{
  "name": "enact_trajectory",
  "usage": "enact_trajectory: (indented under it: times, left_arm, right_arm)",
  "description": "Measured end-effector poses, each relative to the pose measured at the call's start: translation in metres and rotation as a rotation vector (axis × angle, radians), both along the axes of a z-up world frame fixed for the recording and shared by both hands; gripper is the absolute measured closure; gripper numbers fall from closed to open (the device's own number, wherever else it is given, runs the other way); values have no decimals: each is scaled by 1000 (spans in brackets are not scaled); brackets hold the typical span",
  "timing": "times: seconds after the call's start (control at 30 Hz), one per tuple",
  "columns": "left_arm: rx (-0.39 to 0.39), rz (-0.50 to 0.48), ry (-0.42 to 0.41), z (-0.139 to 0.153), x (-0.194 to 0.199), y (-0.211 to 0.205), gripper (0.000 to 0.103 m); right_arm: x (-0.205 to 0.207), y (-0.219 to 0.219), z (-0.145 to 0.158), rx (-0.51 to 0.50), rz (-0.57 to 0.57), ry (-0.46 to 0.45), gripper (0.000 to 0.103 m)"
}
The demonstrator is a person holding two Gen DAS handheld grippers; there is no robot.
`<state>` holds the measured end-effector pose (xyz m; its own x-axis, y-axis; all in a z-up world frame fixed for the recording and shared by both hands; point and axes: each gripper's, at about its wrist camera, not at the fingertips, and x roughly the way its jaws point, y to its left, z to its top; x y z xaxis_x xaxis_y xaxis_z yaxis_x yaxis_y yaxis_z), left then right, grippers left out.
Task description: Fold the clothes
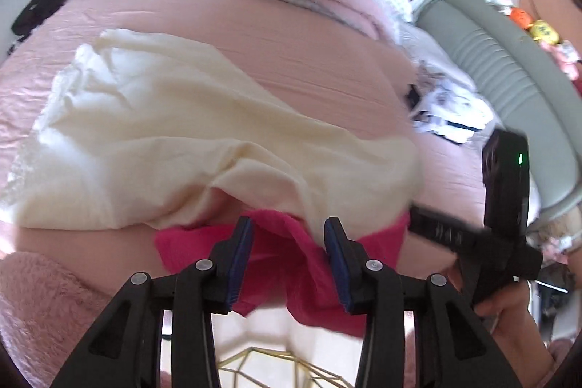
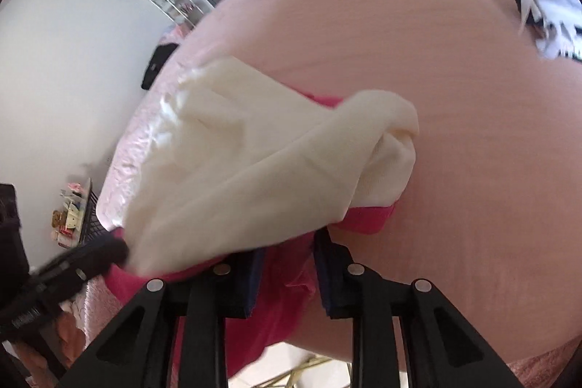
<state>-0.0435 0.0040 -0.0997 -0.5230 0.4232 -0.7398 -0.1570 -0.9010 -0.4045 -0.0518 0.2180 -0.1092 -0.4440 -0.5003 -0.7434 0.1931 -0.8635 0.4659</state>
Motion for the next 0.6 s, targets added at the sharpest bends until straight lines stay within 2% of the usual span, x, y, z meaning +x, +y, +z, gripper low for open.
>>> enact_trajectory:
  times: [0.03,0.07,0.2,0.27,0.37,0.4,0.43,0.5,0.53,0.6]
  left_arm:
    - [35,-19,16,-1,1,3,65]
    - [38,-38,24,-2,2,6,64]
    - [6,-89,4,-15,-3,22,49]
    - [25,-96,-31,-28,-9,26,45]
    - [-15,-106,-16,-42,-14,36,45]
    - [-81,-107,17,-44,-16,41,46]
    - [-167,-107,60,-46,-19,48,53]
    - [-342,-118,105,-49,-35,56,58]
    - [-388,-117,116,-50,-45,59,58]
    - [-447,-39,126,-41,-71,44,58]
  right_arm:
    - [3,-1,14,5,-6,50,86]
    - [6,-2,27,9,-10,87,87]
    - [22,-1,63,10,-18,179,88]
    - [32,6,66,-14,-20,194,88]
    - [36,5,62,27,-44,170,88]
    - [37,8,58,53,-61,158,88]
    - [37,14,52,72,-77,138,88]
    - [37,29,41,82,-116,87,88]
    - [36,37,35,82,-134,62,88]
    - [34,44,25,79,-140,28,88]
